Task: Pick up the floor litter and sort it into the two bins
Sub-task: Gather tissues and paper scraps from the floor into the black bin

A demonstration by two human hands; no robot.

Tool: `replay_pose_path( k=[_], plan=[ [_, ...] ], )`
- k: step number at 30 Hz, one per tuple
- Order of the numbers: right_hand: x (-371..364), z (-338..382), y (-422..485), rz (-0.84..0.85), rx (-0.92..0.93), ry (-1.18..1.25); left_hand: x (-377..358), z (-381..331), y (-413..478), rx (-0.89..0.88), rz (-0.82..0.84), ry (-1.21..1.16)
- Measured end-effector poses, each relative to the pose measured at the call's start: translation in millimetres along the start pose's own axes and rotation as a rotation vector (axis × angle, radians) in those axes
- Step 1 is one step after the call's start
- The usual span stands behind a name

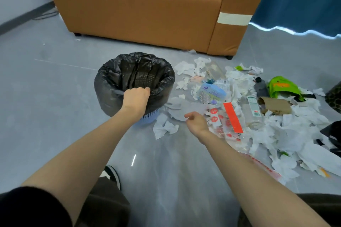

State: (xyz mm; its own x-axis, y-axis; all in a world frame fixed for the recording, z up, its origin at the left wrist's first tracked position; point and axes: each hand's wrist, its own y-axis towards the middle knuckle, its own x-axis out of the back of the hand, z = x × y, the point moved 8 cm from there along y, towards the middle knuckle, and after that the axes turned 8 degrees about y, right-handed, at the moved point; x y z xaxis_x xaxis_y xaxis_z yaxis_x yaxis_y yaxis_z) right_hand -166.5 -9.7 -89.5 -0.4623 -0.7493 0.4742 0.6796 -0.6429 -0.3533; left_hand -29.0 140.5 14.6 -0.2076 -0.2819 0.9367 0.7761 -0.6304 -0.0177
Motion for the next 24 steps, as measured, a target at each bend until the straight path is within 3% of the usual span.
replay_pose_path(
  k=[9, 15, 19, 24],
  plan=[
    [-113.2, -10.7, 48.4, 0.346, 0.112, -0.343, -56.7, 7.2, 26.8, -0.038, 0.028, 0.015],
    [-163.8, -51.5, 76.4, 0.499, 0.056, -0.691, -74.8, 7.1, 46.4, -0.087, -0.022, -0.042],
    [-148.8, -76.0, 83.7, 0.445, -0.025, -0.663, -77.5, 3.5, 51.9, -0.119, -0.033, -0.076],
    [-89.9, -53.6, 91.4, 0.088, -0.033, -0.302, -71.3, 1.6, 61.7, -0.101, -0.052, -0.121]
  ],
)
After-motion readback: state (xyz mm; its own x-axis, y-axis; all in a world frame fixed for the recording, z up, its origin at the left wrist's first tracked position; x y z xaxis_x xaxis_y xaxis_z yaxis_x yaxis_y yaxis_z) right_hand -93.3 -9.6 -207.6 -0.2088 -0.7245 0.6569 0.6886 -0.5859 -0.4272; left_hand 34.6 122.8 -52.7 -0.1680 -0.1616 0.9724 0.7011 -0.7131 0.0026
